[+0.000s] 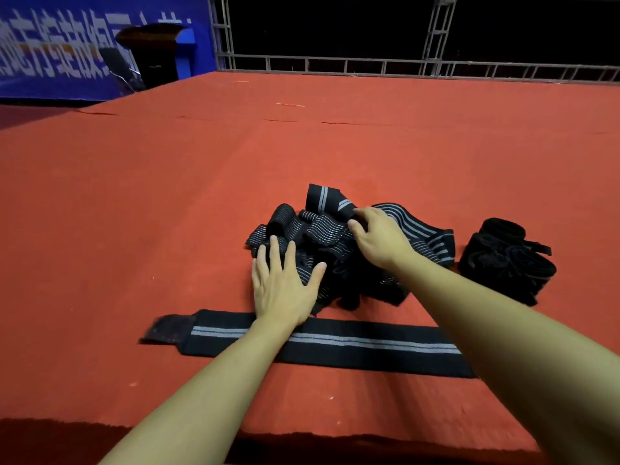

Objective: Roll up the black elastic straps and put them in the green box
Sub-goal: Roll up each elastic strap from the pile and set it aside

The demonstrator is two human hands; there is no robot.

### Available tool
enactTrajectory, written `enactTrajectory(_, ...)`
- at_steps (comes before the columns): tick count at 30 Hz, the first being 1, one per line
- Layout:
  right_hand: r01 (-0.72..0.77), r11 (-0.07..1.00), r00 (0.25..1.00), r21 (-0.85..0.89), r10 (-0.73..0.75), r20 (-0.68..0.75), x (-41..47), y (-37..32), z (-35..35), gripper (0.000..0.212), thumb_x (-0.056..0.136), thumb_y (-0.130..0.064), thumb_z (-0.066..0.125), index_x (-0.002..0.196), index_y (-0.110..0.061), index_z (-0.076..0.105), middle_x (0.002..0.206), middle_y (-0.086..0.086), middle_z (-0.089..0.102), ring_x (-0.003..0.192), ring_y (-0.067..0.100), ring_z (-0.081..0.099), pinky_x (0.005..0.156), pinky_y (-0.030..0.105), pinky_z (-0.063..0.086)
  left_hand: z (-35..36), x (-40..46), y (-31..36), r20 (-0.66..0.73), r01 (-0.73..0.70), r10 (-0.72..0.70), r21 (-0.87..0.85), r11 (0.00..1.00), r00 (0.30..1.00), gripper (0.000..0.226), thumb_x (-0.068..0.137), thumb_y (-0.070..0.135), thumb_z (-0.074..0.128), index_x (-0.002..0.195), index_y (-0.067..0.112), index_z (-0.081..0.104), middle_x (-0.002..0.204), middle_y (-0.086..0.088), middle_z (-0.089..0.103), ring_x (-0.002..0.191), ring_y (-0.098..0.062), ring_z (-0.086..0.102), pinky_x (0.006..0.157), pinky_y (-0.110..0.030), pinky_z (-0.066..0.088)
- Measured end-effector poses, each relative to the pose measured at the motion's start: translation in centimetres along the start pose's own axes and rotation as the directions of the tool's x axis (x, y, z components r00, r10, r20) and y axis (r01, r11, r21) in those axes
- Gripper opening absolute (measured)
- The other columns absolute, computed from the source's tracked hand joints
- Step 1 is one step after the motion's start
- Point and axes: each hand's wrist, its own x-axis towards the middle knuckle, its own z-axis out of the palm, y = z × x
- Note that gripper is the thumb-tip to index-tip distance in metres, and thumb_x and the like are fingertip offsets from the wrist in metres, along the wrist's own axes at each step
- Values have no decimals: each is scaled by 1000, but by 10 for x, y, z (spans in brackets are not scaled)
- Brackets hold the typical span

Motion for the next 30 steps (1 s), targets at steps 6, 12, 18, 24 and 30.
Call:
enactTrajectory(6,4,1000,991,-18,-1,136,73,4,18,61,99,-48,58,152,-22,43,153,14,45,139,33,47,117,44,36,19,33,-14,114,65,-62,-22,998,992,87,92,81,17,164,32,8,172,0,-14,156,-28,-20,127,-48,-7)
enactTrajectory(12,-93,993,983,67,81,162,132,18,35,90,88,-58,71,160,-29,26,160,9,42,145,34,42,117,45,37,27,39,-19,160,72,-69,-16,997,985,94,83,87,-1,163,36,1,172,-2,-13,157,-28,-15,128,-48,-6)
enactTrajectory(18,-145,981,985,126,155,-74,142,17,56,42,88,-49,75,119,-21,69,112,6,74,110,33,67,89,42,54,29,41,-20,141,77,-73,-22,997,987,94,83,87,-2,163,38,4,172,-1,-7,158,-27,-9,128,-47,-4)
enactTrajectory(24,-45,960,942,276,133,-309,126,-16,6,30,94,-46,64,84,-18,61,84,6,67,87,34,63,66,37,41,24,40,-24,75,96,-84,-178,979,994,89,86,87,3,158,41,28,172,6,5,156,-21,-3,126,-54,8)
enactTrajectory(30,91,876,950,474,66,-306,80,-50,-74,56,87,-53,72,85,3,68,71,12,63,66,19,57,60,47,53,-4,27,-17,-256,43,-222,-560,828,941,85,84,87,21,128,29,65,150,0,44,138,-22,28,115,-37,21)
